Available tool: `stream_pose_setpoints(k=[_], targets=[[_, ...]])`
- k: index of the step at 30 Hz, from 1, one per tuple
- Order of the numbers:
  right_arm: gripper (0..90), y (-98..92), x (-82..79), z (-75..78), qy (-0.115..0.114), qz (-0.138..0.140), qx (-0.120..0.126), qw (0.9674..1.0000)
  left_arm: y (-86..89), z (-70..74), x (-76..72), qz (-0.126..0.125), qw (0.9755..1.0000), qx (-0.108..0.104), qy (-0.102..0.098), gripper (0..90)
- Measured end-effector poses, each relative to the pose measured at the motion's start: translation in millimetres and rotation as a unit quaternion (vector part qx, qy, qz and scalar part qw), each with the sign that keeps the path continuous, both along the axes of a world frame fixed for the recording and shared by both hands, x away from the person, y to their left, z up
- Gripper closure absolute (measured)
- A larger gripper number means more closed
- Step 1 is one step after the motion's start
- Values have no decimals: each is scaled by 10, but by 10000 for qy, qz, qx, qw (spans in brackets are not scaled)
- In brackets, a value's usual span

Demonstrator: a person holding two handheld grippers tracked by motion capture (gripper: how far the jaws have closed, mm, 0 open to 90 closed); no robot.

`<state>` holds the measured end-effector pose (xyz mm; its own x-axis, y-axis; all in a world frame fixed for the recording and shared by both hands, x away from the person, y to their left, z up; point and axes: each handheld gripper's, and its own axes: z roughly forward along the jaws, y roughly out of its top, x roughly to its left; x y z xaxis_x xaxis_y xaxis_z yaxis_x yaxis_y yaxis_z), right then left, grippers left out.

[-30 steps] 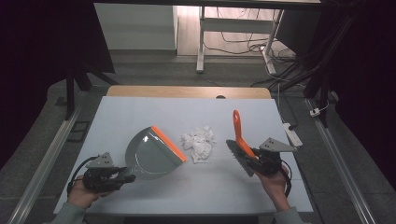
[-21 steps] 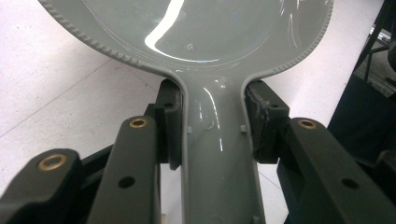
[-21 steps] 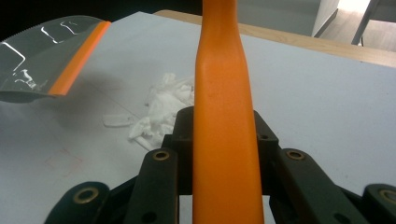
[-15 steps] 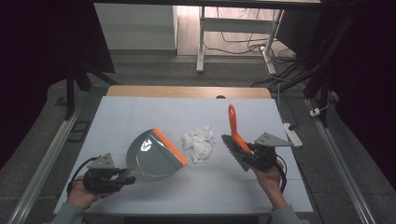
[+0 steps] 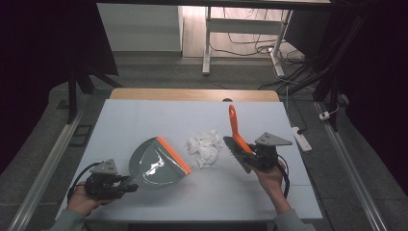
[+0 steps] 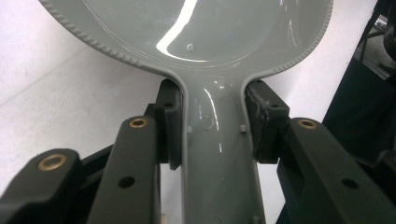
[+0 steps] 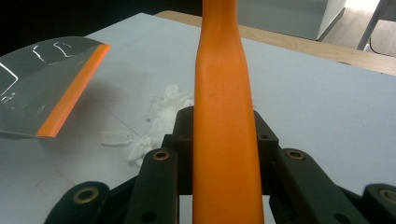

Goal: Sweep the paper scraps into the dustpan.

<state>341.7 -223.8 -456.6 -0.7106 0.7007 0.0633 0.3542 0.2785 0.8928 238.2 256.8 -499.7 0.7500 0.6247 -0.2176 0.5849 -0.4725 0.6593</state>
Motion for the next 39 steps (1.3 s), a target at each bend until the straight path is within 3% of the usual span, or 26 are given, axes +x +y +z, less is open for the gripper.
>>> stream_pose_setpoints(k=[7, 19, 25, 31, 39], targets=[[704, 39, 64, -21, 27, -3, -45, 10000, 110, -37, 3, 30, 9999, -12, 99, 615], [704, 102, 203, -34, 42, -47, -58, 10000, -14, -92, -4, -436, 9985, 234, 233, 615], [704, 135, 270, -36, 55, -78, -81, 9999, -4, -118, 3, -438, 9979, 349, 323, 614], [704, 192, 439, -49, 137, -214, -69, 9997, -33, -148, 17, -464, 9973, 400, 395, 614], [704, 299, 670, -27, 247, -369, -232, 9987, -89, -162, 31, -575, 9965, 436, 431, 614]])
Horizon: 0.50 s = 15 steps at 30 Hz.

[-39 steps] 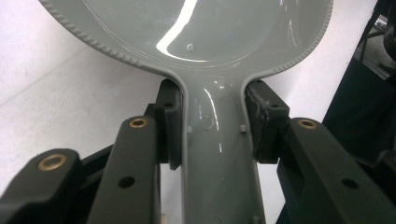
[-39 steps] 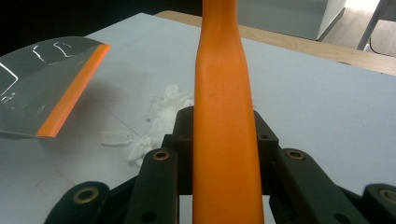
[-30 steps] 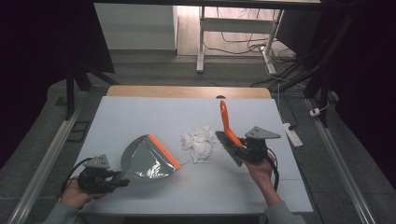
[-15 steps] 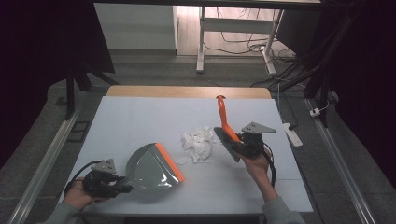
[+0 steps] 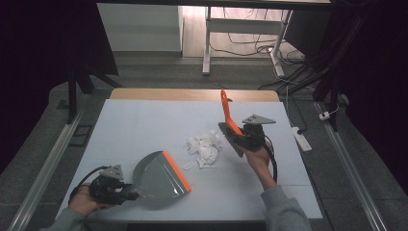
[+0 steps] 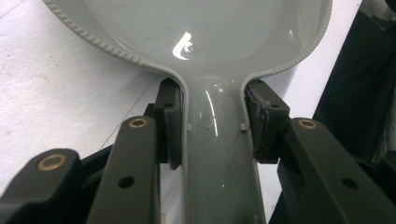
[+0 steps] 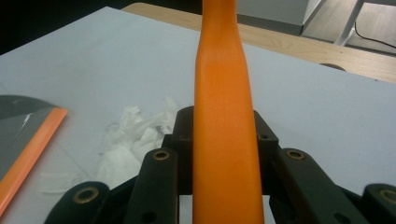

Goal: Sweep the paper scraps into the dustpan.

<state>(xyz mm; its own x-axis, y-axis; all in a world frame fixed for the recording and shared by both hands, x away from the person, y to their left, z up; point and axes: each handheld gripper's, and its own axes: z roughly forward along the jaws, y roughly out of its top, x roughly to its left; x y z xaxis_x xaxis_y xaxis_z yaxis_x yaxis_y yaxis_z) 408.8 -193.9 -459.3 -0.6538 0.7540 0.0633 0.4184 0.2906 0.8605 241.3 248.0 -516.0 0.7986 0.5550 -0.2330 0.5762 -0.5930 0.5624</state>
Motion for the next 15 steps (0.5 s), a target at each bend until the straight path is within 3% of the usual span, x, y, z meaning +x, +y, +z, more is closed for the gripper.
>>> stream_pose_setpoints(k=[15], targets=[[704, 113, 303, -76, 253, -169, -106, 9995, -33, -7, 21, 7, 10000, 25, 17, 614]])
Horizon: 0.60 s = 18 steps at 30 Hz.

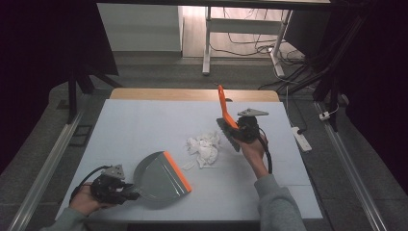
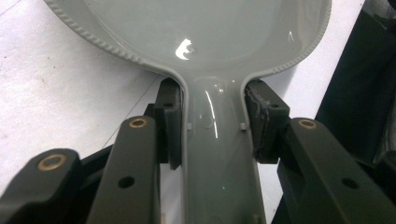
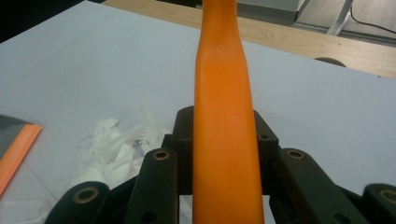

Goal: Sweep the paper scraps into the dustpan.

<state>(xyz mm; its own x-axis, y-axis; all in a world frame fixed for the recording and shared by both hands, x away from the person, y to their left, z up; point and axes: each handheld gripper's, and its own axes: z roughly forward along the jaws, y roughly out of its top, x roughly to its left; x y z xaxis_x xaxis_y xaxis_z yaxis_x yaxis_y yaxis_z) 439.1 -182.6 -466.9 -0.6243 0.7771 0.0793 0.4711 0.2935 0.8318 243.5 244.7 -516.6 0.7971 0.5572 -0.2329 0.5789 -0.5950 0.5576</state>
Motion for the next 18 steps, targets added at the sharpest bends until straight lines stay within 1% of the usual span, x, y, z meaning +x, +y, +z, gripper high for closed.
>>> stream_pose_setpoints(k=[3, 5, 16, 18], targets=[[704, 9, 52, -22, 43, -37, -44, 10000, -8, -7, 13, -33, 10000, 18, 20, 614], [704, 15, 79, -37, 55, -53, -74, 9999, -10, -11, 18, -25, 10000, -5, 37, 614], [704, 55, 183, -140, 188, -123, -97, 9997, -18, -16, 28, -28, 10000, -22, 60, 614], [704, 76, 205, -170, 217, -139, -157, 9995, -21, -17, 30, -32, 10000, -22, 61, 614]])
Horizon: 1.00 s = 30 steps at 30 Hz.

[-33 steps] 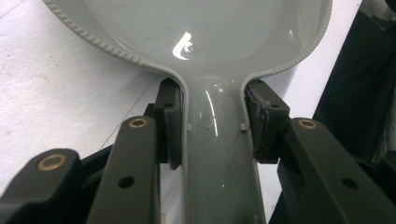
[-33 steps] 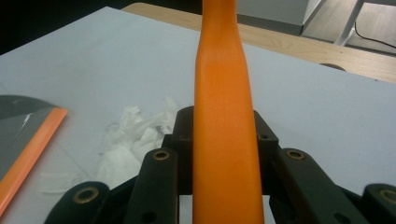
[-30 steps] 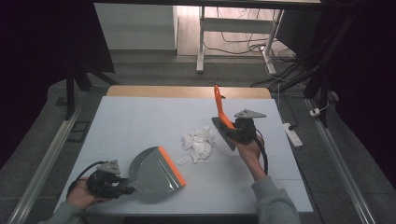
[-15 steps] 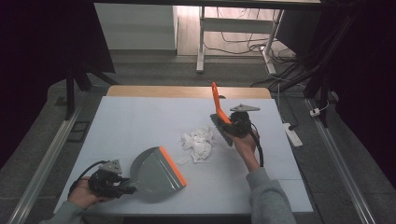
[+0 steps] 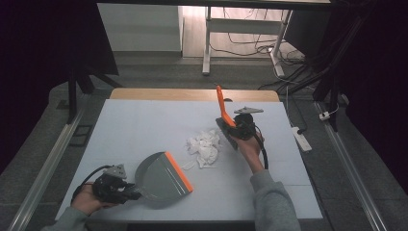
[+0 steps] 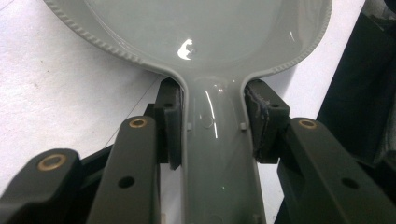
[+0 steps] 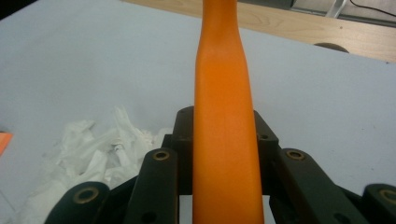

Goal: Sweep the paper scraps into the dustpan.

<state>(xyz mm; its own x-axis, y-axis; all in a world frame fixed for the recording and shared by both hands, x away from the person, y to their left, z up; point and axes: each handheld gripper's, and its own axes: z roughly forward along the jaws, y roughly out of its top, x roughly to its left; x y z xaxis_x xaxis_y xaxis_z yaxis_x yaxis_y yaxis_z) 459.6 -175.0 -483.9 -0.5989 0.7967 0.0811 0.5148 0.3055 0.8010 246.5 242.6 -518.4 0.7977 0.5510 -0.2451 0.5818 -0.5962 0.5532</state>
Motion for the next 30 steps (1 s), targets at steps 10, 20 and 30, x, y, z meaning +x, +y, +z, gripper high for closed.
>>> stream_pose_setpoints(k=[10, 20, 30], targets=[[705, 186, 75, -101, 128, 134, -216, 9996, -10, -2, 7, 15, 10000, -6, 9, 614], [705, 358, 55, -178, 210, 311, -297, 9989, -23, -5, 21, 22, 10000, -20, 20, 614], [705, 558, -111, -203, 260, 580, -302, 9975, -53, -10, 39, 54, 10000, -28, 41, 615]])
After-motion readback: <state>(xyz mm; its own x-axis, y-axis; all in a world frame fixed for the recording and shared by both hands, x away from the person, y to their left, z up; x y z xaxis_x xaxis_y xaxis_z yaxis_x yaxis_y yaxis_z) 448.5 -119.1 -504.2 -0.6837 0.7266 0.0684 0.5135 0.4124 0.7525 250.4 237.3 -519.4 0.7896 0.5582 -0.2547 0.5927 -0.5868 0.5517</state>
